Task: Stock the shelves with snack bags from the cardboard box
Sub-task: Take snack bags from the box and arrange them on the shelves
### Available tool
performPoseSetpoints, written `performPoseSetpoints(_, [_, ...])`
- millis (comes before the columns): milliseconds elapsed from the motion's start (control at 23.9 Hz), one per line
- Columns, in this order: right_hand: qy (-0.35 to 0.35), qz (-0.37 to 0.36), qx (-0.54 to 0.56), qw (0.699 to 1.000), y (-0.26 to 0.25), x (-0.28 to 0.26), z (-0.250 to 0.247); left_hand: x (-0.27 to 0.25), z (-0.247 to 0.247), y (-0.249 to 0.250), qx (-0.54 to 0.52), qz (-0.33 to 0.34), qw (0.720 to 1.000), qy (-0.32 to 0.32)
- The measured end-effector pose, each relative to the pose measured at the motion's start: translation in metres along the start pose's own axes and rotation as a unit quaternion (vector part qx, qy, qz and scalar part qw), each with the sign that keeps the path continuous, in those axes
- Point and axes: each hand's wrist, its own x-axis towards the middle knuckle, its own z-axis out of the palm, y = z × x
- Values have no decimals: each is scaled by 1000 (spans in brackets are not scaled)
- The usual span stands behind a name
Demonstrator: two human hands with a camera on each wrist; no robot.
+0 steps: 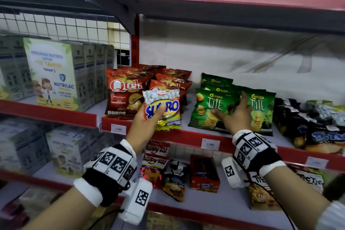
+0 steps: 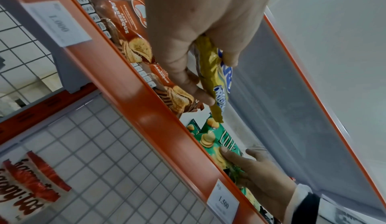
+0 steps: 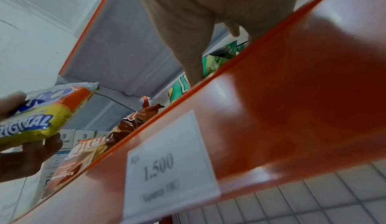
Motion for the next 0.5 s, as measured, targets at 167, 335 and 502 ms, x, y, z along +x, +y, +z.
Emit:
performPoseSetpoints(167, [125,-112,-70,983,-14,-14,6,0,-7,-3,-3,-22,1000,4])
performPoseSetpoints(335, [-30,-237,122,963,-54,-43,32,0,-24,0,5,-21,1000,12])
performPoseSetpoints(502, [-292,-87,283,909,-87,-70,63,-6,-43,3,2,-17,1000,4])
